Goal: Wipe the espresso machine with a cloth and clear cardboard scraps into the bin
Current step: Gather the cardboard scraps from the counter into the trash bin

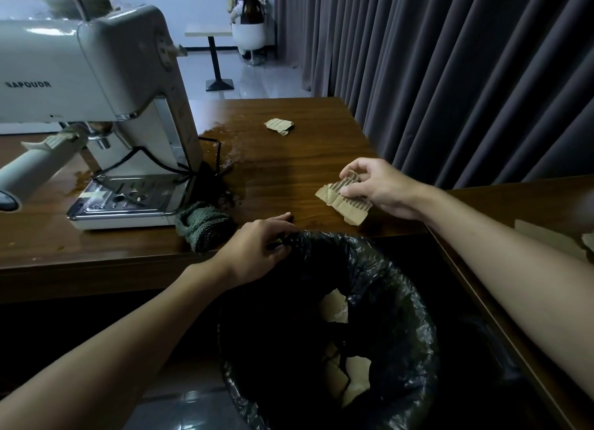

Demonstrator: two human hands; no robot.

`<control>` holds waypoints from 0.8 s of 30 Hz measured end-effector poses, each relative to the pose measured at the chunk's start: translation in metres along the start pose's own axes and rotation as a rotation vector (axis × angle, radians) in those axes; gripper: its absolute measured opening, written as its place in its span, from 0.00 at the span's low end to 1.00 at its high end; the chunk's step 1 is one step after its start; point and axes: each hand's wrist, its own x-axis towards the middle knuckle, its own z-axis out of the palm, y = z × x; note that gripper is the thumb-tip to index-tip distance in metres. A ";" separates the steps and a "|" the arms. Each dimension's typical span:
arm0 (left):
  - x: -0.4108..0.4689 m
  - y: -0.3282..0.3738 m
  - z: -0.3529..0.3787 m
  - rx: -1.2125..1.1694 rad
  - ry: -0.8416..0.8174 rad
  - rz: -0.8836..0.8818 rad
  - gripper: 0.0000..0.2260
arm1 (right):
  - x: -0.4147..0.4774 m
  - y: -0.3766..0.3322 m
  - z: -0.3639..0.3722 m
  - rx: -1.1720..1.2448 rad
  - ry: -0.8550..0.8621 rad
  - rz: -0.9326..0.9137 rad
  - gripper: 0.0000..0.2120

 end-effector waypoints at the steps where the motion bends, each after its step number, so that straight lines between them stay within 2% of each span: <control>1: -0.003 -0.002 -0.002 0.002 0.009 -0.005 0.19 | -0.006 -0.004 0.002 0.032 -0.037 -0.008 0.15; 8: -0.007 -0.014 -0.017 -0.005 0.004 -0.018 0.18 | -0.025 -0.027 0.031 -0.005 -0.298 -0.075 0.17; 12: -0.007 -0.016 -0.016 -0.102 -0.023 0.015 0.17 | -0.018 -0.029 0.035 -0.219 -0.461 -0.103 0.16; 14: -0.007 -0.017 -0.017 -0.115 -0.019 -0.008 0.17 | -0.007 -0.026 0.033 -0.296 -0.406 -0.153 0.13; 16: -0.007 -0.017 -0.017 -0.120 -0.022 -0.027 0.18 | 0.011 -0.019 0.031 -0.329 -0.271 -0.172 0.14; 19: -0.007 -0.014 -0.017 -0.116 -0.024 -0.040 0.18 | 0.049 -0.006 0.031 -0.496 -0.115 -0.142 0.22; 24: -0.008 -0.010 -0.017 -0.075 -0.025 -0.037 0.19 | 0.126 0.008 0.036 -0.752 0.014 -0.120 0.30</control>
